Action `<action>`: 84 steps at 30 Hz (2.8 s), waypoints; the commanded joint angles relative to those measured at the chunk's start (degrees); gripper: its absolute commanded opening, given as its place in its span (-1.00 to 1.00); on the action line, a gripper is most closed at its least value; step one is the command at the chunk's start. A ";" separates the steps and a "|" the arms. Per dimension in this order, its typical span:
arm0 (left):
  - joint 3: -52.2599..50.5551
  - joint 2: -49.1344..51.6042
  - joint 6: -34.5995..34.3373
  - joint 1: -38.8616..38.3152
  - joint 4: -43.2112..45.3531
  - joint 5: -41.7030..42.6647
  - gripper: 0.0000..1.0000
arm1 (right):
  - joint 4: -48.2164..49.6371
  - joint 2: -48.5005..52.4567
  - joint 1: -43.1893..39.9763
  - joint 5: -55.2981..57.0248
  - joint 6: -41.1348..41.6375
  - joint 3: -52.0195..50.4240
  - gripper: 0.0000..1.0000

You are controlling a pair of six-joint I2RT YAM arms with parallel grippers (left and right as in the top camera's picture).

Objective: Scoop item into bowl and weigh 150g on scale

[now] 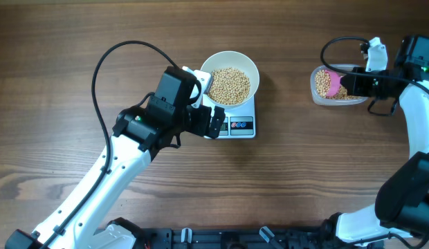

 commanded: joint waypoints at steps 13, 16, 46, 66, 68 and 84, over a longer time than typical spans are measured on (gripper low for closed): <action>0.85 -0.20 -0.31 0.42 0.15 -0.33 1.00 | -0.92 4.66 -5.84 -13.84 2.97 0.35 -0.91; 0.85 -0.20 -0.31 0.42 0.15 -0.35 1.00 | -1.31 5.18 -7.87 -16.79 2.91 0.35 -0.91; 0.85 -0.20 -0.31 0.42 0.15 -0.35 1.00 | -5.29 9.46 -21.97 -30.60 2.75 0.35 -0.91; 0.85 -0.20 -0.31 0.42 0.15 -0.33 1.00 | -12.46 9.44 -25.57 -45.42 1.81 0.35 -0.91; 0.85 -0.20 -0.31 0.42 0.15 -0.35 1.00 | -14.88 9.44 -25.20 -48.28 -1.51 0.35 -0.91; 0.85 -0.20 -0.31 0.42 0.15 -0.35 1.00 | -19.87 9.42 -8.72 -56.81 -3.21 0.37 -0.91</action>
